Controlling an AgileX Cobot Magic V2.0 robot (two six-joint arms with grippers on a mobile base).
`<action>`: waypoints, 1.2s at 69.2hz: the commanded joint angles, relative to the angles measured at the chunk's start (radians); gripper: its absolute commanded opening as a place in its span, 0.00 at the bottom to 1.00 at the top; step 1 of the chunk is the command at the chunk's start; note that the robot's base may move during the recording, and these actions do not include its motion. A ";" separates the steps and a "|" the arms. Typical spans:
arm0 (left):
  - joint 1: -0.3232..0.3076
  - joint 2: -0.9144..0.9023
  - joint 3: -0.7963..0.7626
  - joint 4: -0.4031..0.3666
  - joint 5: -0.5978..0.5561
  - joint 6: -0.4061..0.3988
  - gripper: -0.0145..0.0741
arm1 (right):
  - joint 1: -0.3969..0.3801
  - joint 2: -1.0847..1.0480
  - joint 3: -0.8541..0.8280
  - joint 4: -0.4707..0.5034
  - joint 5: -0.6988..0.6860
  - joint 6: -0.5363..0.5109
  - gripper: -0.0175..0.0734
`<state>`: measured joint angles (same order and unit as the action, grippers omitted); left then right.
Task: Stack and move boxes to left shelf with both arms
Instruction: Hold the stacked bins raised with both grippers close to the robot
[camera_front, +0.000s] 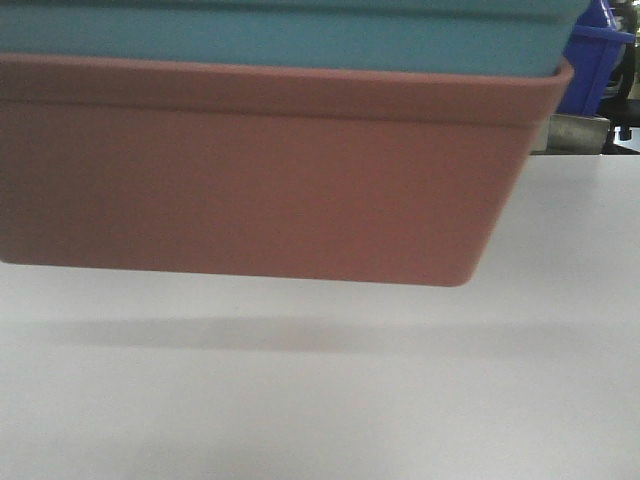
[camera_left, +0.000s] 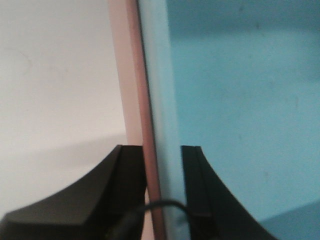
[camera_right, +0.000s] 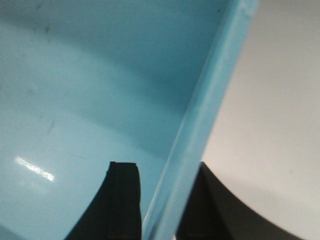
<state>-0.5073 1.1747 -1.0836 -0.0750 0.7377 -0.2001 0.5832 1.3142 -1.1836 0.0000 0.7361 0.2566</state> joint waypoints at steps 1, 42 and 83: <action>-0.013 -0.063 -0.017 -0.011 -0.108 0.016 0.16 | 0.001 -0.075 -0.001 -0.027 -0.103 -0.062 0.25; -0.013 -0.096 0.054 -0.023 -0.087 -0.019 0.16 | 0.001 -0.168 0.072 0.020 -0.106 -0.062 0.25; -0.013 -0.091 0.054 -0.080 -0.085 -0.019 0.16 | 0.001 -0.167 0.072 0.019 -0.106 -0.062 0.25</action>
<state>-0.5225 1.1147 -0.9912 -0.1491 0.7465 -0.2478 0.5879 1.1923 -1.0795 0.0573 0.7046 0.2699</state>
